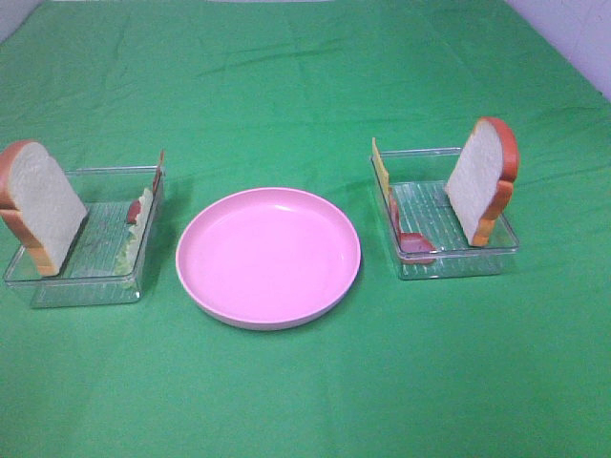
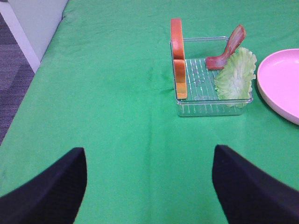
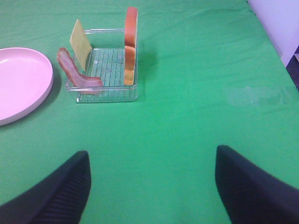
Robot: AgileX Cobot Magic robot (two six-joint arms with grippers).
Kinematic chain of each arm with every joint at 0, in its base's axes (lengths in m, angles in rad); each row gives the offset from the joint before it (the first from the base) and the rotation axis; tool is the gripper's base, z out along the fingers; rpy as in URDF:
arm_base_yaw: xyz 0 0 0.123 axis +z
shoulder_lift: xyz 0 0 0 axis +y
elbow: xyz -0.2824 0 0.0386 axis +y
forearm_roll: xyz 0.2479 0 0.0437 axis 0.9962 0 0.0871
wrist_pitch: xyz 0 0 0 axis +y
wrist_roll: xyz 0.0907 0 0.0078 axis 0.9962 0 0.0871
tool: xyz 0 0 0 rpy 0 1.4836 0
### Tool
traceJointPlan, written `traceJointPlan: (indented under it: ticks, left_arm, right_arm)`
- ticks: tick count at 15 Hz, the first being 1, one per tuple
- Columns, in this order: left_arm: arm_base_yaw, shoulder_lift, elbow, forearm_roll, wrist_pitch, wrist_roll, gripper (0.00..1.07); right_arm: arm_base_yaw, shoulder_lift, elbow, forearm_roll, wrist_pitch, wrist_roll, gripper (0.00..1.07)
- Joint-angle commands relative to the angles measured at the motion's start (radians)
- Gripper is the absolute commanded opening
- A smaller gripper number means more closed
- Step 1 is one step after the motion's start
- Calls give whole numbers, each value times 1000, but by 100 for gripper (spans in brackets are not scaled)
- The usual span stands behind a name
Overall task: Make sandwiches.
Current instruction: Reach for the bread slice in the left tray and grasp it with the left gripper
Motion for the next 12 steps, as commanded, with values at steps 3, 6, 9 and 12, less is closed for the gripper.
traceJointPlan:
  ticks: [3,6,9,12]
  left_arm:
    - [3,40,-59,-11,-66,-6,72]
    - [3,157,-102,-24,-112,-6,72]
    - [3,422,-219,-12,-101,-6,72]
    - [3,652,-315,-63,-71,-6,72]
  right_arm:
    - [-6,-14,3,1,-7,-1,71]
    - [-6,-14,3,1,-7,-1,71]
    - [-6,-14,3,1,-7,-1,71]
    - [-6,-14,3,1,-7,-1,71]
